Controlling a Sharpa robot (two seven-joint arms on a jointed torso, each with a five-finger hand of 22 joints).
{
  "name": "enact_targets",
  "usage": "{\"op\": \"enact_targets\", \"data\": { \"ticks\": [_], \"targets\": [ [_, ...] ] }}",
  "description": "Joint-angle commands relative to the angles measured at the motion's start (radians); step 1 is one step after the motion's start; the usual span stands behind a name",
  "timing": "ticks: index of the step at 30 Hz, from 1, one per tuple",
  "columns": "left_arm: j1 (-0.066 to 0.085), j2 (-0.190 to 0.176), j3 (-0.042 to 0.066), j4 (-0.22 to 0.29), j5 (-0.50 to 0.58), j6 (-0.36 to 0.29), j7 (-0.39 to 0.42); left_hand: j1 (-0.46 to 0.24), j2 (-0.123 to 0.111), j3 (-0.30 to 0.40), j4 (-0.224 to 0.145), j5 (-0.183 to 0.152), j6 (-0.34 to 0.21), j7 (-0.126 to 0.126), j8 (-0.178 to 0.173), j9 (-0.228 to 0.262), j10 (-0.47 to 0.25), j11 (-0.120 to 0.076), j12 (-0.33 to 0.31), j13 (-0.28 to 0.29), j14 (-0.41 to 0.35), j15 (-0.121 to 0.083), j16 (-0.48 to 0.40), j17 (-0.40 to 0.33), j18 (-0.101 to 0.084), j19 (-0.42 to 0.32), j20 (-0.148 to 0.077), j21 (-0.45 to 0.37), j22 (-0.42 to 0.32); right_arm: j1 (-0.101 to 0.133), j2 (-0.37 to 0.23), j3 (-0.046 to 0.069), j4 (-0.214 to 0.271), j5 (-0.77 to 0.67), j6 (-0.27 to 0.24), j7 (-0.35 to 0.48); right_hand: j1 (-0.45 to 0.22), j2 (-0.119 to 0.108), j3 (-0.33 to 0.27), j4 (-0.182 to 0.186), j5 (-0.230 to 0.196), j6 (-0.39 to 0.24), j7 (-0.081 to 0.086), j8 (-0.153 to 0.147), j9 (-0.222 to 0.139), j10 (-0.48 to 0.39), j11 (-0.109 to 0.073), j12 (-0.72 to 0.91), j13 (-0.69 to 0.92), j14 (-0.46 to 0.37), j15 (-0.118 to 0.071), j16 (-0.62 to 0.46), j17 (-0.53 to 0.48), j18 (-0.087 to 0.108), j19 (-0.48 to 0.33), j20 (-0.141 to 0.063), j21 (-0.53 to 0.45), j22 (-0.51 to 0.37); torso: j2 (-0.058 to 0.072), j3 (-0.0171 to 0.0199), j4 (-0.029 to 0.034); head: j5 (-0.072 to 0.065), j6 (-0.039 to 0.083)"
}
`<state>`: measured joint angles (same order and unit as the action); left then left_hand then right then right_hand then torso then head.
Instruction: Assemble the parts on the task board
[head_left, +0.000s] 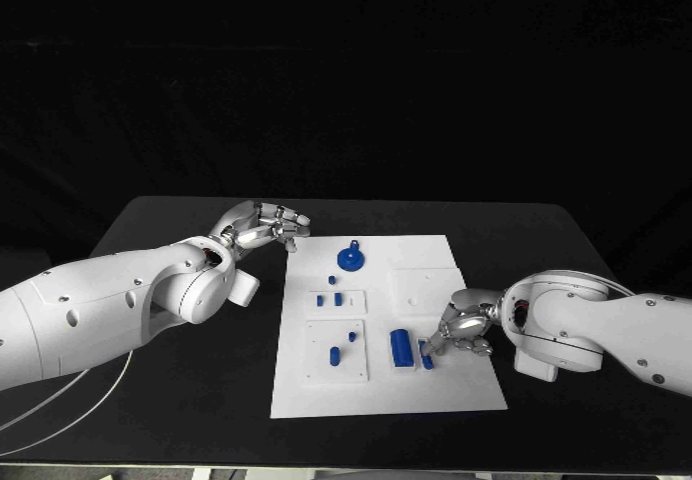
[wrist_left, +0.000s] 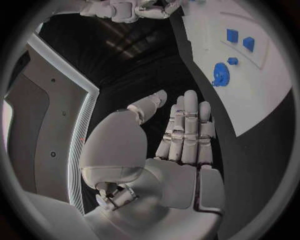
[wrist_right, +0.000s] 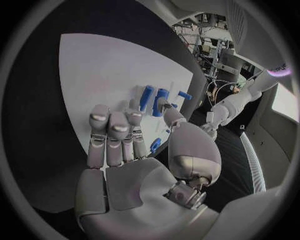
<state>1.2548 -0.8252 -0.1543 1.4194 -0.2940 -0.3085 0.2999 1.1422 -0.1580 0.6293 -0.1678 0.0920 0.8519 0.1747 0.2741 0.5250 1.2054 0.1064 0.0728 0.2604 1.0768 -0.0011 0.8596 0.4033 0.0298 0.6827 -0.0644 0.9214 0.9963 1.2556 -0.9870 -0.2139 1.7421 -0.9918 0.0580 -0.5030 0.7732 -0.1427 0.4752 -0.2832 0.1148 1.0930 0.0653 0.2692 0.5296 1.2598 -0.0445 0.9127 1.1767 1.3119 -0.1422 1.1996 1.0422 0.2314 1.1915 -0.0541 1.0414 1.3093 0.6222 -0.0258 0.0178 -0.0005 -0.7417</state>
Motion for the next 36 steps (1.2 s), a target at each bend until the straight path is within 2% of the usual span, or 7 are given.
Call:
{"op": "enact_targets", "data": {
  "ticks": [1, 2, 5, 16, 27, 30, 36],
  "targets": [
    [0.001, 0.0, 0.001, 0.003, -0.004, 0.007, 0.004, -0.006, -0.002, -0.001, 0.007, -0.003, -0.007, -0.002, 0.005, -0.001, -0.003, 0.001, -0.003, 0.001, -0.005, 0.004, -0.005, 0.001, -0.005, -0.005, -0.031, -0.004, 0.001, 0.0, -0.008, 0.0, 0.01, -0.025, 0.08, 0.044, 0.048, -0.006, 0.015, -0.001, -0.035, 0.0, 0.003, 0.006, -0.002, -0.001, 0.001, -0.004, 0.002, 0.003, -0.003, -0.005, -0.002, 0.03, 0.005, -0.004, -0.006, 0.008, 0.0, -0.0001, 0.0005, 0.001, 0.0],
    [0.001, 0.0, 0.001, 0.003, -0.004, 0.007, 0.005, -0.005, -0.002, -0.001, 0.007, -0.003, -0.007, -0.002, 0.005, -0.001, -0.003, 0.001, -0.003, 0.001, -0.005, 0.004, -0.005, 0.001, -0.005, -0.005, -0.031, -0.004, 0.001, 0.0, -0.01, 0.0, 0.013, -0.028, 0.082, 0.044, 0.069, -0.012, 0.027, -0.001, -0.052, 0.001, 0.003, 0.006, -0.003, 0.0, 0.001, -0.004, 0.002, 0.004, -0.003, -0.005, -0.002, 0.03, 0.006, -0.003, -0.006, 0.007, 0.0, -0.0001, 0.0001, 0.0, 0.0],
    [0.001, -0.001, 0.001, 0.003, -0.004, 0.006, 0.005, -0.005, -0.002, -0.001, 0.007, -0.003, -0.007, -0.002, 0.005, -0.001, -0.003, 0.001, -0.003, 0.001, -0.005, 0.004, -0.005, 0.002, -0.005, -0.005, -0.031, -0.004, 0.002, -0.001, -0.015, -0.001, 0.022, -0.04, 0.087, 0.042, 0.1, -0.021, 0.047, 0.0, -0.059, 0.002, 0.004, 0.006, -0.005, 0.001, 0.002, -0.005, 0.002, 0.005, -0.001, -0.005, -0.003, 0.03, 0.008, 0.0, -0.007, 0.006, 0.0, -0.0001, -0.0007, 0.0, 0.0],
    [0.001, 0.0, 0.001, 0.003, -0.004, 0.007, 0.006, -0.005, -0.002, -0.001, 0.007, -0.003, -0.007, -0.002, 0.005, -0.001, -0.003, 0.001, -0.003, 0.001, -0.005, 0.004, -0.005, 0.002, -0.005, -0.005, -0.031, -0.004, 0.002, -0.001, -0.012, -0.001, 0.025, -0.065, 0.084, 0.035, 0.106, -0.022, 0.051, 0.002, -0.06, 0.003, 0.004, 0.007, -0.006, 0.002, 0.002, -0.005, 0.002, 0.006, -0.001, -0.005, -0.003, 0.03, 0.009, 0.003, -0.007, 0.006, 0.001, 0.0009, 0.0004, -0.001, -0.001],
    [0.001, -0.002, 0.001, 0.005, -0.004, 0.006, 0.005, -0.005, -0.002, -0.001, 0.008, -0.003, -0.007, -0.002, 0.005, -0.001, -0.003, 0.001, -0.003, 0.001, -0.005, 0.004, -0.006, 0.003, -0.005, -0.005, -0.031, -0.005, 0.002, -0.004, 0.005, -0.002, 0.005, -0.091, 0.066, 0.018, 0.078, 0.007, 0.058, 0.035, -0.059, 0.007, 0.004, 0.007, -0.01, 0.005, 0.002, -0.006, 0.003, 0.006, 0.0, -0.005, -0.004, 0.03, 0.011, 0.009, -0.008, 0.007, 0.001, -0.0002, 0.001, 0.0, -0.007],
    [0.001, -0.002, 0.001, 0.006, -0.004, 0.006, 0.005, -0.004, -0.002, -0.001, 0.008, -0.003, -0.007, -0.002, 0.005, -0.001, -0.003, 0.001, -0.002, 0.001, -0.005, 0.004, -0.006, 0.003, -0.005, -0.005, -0.031, -0.005, 0.002, -0.006, 0.011, -0.003, -0.002, -0.098, 0.059, 0.013, 0.088, -0.006, 0.093, 0.059, -0.065, 0.008, 0.002, 0.009, -0.012, 0.007, 0.002, -0.007, 0.003, 0.006, -0.001, -0.004, -0.004, 0.03, 0.013, 0.009, -0.008, 0.007, 0.0, 0.0, 0.0006, 0.001, -0.008],
    [0.001, -0.002, 0.001, 0.005, -0.005, 0.006, 0.005, -0.004, -0.002, -0.001, 0.008, -0.003, -0.007, -0.003, 0.006, -0.001, -0.003, 0.001, -0.002, 0.001, -0.005, 0.004, -0.006, 0.003, -0.005, -0.005, -0.031, -0.005, 0.003, -0.009, 0.022, -0.003, -0.009, -0.109, 0.053, 0.011, 0.102, 0.005, 0.13, 0.08, -0.066, 0.008, 0.002, 0.011, -0.012, 0.009, 0.001, -0.007, 0.005, 0.006, -0.002, -0.003, -0.003, 0.03, 0.015, 0.008, -0.006, 0.008, 0.0, -0.0001, 0.0003, 0.001, -0.009]
  ]
}}
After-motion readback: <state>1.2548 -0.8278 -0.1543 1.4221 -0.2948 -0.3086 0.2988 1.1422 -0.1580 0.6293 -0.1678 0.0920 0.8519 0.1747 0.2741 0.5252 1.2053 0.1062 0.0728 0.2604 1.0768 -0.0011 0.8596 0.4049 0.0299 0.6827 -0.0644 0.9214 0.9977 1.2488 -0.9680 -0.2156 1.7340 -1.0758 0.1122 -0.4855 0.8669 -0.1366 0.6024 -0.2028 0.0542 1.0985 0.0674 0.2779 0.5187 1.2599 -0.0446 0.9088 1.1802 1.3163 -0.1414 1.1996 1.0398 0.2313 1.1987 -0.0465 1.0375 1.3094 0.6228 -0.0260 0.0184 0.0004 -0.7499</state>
